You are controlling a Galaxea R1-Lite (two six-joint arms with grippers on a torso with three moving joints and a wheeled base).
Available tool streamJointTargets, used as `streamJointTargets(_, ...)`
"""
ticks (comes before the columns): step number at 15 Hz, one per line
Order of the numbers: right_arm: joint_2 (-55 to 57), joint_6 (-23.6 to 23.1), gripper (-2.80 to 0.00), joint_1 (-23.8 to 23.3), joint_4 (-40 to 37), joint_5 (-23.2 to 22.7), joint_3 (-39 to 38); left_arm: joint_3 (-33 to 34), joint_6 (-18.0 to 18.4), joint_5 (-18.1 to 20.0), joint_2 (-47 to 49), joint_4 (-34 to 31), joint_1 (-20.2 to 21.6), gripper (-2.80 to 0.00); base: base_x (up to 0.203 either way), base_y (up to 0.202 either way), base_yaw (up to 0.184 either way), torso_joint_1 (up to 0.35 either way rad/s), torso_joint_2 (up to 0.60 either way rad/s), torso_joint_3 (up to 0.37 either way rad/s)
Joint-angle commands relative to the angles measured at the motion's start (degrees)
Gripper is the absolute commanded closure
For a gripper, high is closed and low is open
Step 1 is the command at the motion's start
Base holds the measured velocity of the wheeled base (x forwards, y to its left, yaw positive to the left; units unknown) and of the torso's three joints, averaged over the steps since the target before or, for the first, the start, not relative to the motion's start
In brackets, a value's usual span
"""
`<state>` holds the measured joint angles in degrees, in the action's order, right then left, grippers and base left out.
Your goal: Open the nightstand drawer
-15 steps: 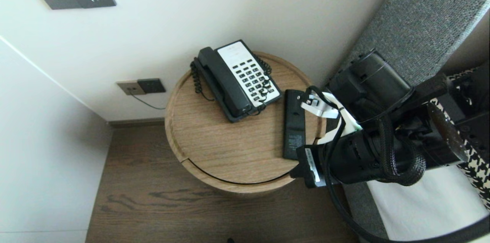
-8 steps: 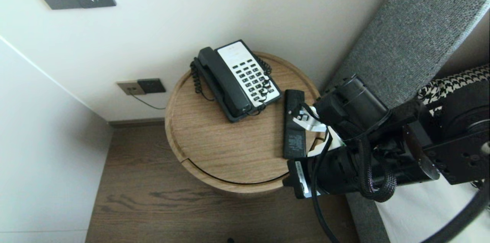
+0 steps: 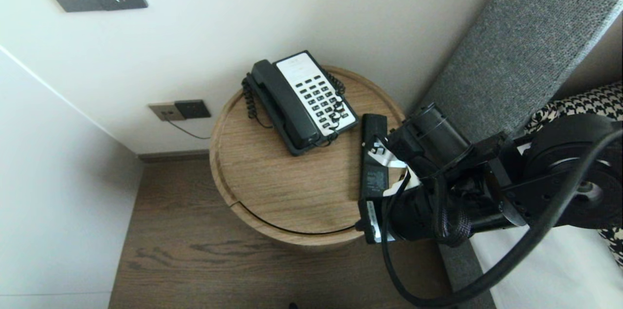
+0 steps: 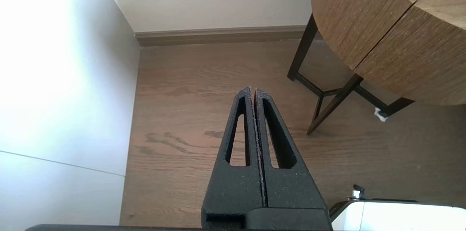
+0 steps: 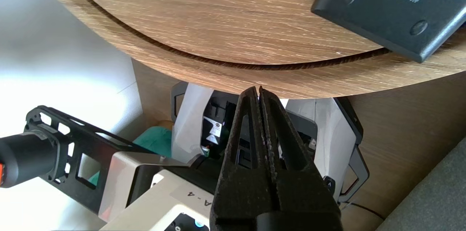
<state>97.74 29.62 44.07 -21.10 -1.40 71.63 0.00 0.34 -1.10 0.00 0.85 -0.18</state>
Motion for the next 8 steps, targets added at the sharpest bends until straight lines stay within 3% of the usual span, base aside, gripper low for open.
streamJointTargets(1,0.4,0.2,0.00,-0.2,0.1,0.1,-0.1,0.0,0.0,0.0,0.0,0.0,0.0,0.00,0.000,0.000,0.000,0.000,0.00,0.000)
streamJointTargets(8,1.3,0.3,0.00,-1.9,2.2,0.6,-0.1,0.0,0.0,0.0,0.0,0.0,0.0,0.00,0.000,0.000,0.000,0.000,0.00,0.000)
